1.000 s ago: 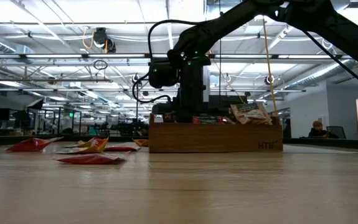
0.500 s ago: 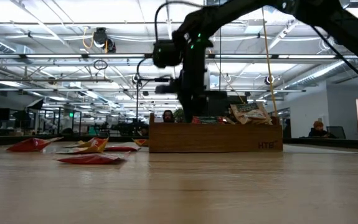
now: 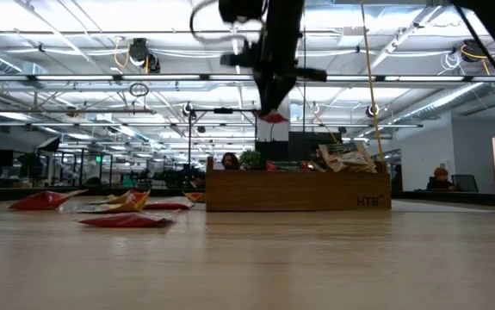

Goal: Pick & Place Tea
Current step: Put the red tea bag into the middle section of the wooden organizer

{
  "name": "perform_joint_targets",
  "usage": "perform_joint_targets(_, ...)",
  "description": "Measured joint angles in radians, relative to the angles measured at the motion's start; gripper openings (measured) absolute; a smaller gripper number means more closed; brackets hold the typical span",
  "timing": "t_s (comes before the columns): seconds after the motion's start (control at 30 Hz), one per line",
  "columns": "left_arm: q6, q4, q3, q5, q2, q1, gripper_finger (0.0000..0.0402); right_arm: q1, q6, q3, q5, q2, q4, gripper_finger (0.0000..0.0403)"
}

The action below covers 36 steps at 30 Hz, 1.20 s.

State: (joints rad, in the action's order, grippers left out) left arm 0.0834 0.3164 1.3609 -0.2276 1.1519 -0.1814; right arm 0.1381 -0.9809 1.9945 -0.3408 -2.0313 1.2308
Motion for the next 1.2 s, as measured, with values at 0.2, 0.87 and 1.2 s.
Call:
perform_joint_targets(0.2,0.000,0.000,0.000,-0.003,0.000,0.000,0.0351,-0.124,-0.078,0.001,-0.159,0.026,0.029,0.0000)
perform_joint_targets(0.87,0.000,0.000,0.000,-0.003,0.000,0.000,0.0351,-0.385,-0.690,-0.176,-0.419,0.020,0.036,0.0000)
perform_joint_targets(1.2,-0.001,0.000,0.000,-0.002,0.000,0.000,0.0351,-0.333,-0.573,-0.399,-0.421,0.020,-0.289,0.0000)
